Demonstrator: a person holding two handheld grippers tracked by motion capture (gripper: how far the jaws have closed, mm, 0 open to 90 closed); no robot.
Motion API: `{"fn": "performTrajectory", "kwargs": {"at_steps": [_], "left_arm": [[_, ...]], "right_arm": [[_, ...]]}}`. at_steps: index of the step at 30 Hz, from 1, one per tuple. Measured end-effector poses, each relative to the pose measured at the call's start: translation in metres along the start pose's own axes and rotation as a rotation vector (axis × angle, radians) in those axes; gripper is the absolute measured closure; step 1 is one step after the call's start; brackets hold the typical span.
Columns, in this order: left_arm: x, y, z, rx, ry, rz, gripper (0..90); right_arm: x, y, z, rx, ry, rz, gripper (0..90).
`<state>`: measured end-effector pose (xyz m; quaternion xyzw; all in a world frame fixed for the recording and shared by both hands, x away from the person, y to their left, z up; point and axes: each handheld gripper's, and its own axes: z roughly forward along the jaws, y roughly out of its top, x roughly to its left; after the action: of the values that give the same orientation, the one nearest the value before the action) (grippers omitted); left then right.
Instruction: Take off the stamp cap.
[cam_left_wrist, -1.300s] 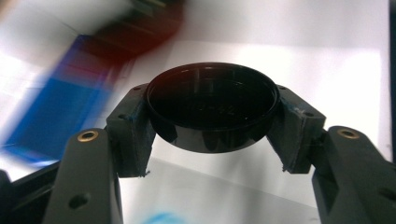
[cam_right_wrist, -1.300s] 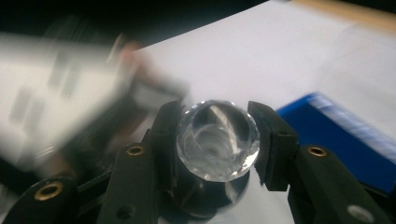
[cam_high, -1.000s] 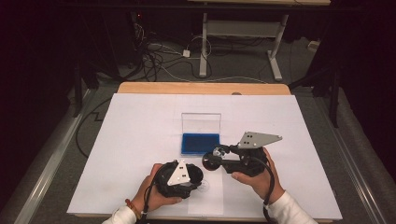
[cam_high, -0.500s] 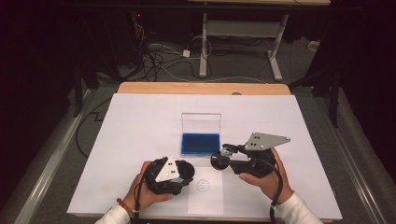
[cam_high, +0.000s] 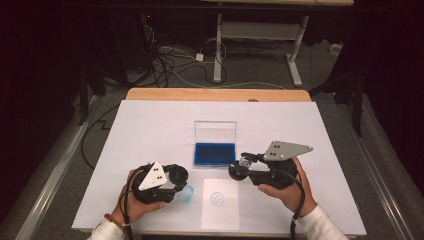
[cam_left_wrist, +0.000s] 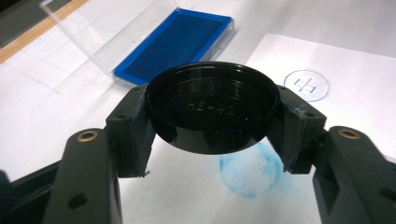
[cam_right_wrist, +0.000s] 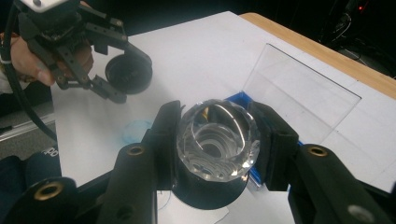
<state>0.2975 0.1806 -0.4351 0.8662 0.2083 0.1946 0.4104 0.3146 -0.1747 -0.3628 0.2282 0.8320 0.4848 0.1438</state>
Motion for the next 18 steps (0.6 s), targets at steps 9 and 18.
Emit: {"fn": "performTrajectory", "kwargs": {"at_steps": [9, 18], "left_arm": [[0.007, -0.006, -0.010, -0.007, 0.026, -0.016, 36.9], [0.010, -0.018, -0.018, -0.014, 0.033, -0.043, 36.9]], "right_arm": [[-0.003, 0.000, -0.003, 0.005, -0.012, -0.006, 57.1], [-0.009, -0.002, -0.009, 0.004, -0.020, 0.003, 57.1]]}}
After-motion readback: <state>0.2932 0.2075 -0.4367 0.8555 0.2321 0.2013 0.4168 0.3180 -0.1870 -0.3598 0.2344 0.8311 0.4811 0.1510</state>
